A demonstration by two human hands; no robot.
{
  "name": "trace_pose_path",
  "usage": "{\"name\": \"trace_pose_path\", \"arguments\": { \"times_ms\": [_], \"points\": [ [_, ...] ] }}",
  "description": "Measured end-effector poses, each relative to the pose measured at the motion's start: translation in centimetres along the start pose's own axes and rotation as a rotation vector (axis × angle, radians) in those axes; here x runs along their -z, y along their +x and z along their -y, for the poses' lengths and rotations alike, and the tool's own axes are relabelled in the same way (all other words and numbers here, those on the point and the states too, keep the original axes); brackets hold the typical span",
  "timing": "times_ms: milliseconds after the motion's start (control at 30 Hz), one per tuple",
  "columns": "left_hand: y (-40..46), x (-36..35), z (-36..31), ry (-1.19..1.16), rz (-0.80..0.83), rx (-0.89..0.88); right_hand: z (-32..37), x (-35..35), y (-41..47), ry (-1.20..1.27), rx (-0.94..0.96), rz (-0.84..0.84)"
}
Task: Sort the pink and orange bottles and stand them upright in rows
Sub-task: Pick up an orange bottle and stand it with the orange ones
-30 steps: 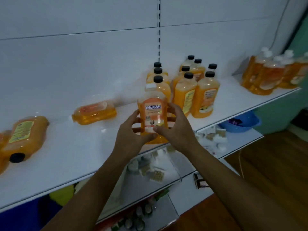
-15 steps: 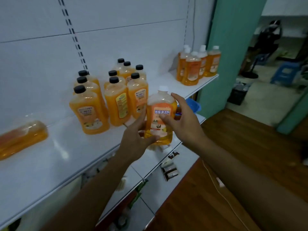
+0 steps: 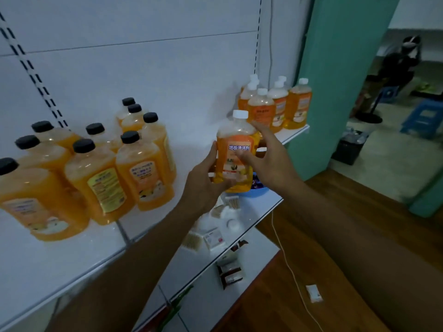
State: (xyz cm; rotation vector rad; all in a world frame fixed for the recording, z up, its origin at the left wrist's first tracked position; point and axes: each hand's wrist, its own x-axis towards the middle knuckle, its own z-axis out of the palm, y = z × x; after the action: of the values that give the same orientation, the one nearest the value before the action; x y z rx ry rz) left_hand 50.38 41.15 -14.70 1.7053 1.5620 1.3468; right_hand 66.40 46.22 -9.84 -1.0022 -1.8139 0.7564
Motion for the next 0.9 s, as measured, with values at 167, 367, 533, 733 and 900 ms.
{"name": "trace_pose_path", "arguments": {
  "times_ms": [167, 367, 533, 733, 900],
  "points": [
    [6.4, -1.7, 1.8, 0.095, -0.166, 0.023, -2.3, -0.1, 7.2, 0.027, 0.023, 0.090],
    [12.6, -2.1, 5.2, 0.099, -0.325, 0.098, -3.2, -2.1, 14.9, -0.058, 0.045, 0.234],
    [17.7, -1.0, 8.6, 0.042, -0.347, 0.144, -3.0, -3.8, 21.5, -0.219, 0.078, 0.312],
    [22.6, -0.9, 11.8, 0.031, -0.360, 0.171, -2.9, -5.9, 27.3, -0.414, 0.068, 0.437],
    [25.4, -1.5, 13.1, 0.029, -0.424, 0.225, -4.3, -6.3, 30.3, -0.464, 0.070, 0.479]
  ]
}}
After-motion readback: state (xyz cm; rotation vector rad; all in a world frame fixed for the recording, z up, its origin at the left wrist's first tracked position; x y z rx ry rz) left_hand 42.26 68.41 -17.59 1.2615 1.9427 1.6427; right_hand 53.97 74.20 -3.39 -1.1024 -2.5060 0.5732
